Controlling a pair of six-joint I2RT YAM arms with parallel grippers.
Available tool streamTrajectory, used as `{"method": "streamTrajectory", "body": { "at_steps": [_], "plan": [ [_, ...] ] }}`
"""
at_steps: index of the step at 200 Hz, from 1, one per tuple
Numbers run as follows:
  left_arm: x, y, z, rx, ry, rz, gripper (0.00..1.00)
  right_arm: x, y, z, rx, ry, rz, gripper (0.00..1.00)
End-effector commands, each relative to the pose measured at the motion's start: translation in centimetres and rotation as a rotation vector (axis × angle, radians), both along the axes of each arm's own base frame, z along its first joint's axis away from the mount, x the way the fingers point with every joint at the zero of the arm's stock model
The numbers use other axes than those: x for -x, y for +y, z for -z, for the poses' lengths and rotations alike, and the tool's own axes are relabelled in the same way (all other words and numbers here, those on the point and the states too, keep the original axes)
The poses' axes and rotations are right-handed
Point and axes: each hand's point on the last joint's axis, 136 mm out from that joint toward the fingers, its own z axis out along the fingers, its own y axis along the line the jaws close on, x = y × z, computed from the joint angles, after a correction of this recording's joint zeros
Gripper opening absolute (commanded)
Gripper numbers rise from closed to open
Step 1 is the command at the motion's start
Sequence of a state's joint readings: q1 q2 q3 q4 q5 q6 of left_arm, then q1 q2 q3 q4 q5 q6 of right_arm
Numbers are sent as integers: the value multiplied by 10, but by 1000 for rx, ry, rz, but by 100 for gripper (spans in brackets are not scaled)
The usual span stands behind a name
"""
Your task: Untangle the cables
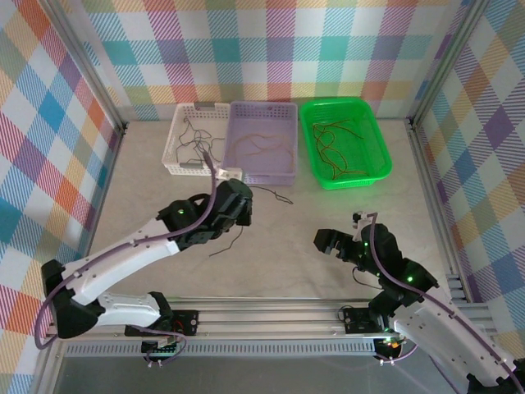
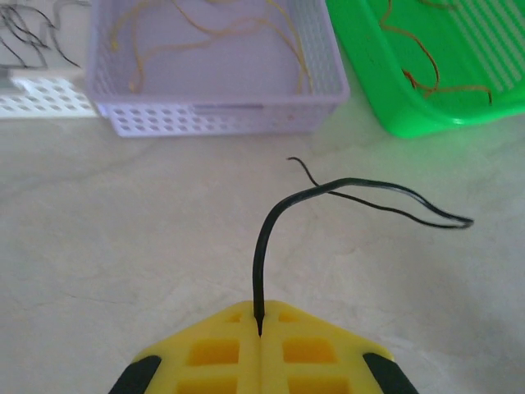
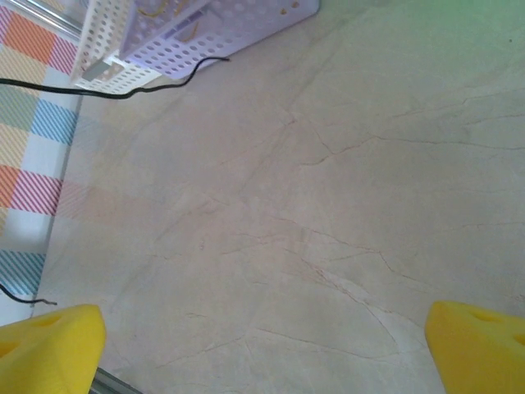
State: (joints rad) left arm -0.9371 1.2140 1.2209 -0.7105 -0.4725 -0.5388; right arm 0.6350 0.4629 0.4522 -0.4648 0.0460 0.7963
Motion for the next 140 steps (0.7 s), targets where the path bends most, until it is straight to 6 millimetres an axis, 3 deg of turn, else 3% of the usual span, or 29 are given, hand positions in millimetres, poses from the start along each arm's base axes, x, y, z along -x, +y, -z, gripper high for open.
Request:
{"method": "streamTrajectory", "body": {
  "at_steps": [1, 140],
  "plan": [
    [-10, 33, -27, -22, -72, -72, 0, -1, -1, -4, -1, -45, 0, 100],
    [-73, 119, -121, 196, -224, -334, 0, 6, -5, -6, -2, -44, -10, 100]
  ]
}}
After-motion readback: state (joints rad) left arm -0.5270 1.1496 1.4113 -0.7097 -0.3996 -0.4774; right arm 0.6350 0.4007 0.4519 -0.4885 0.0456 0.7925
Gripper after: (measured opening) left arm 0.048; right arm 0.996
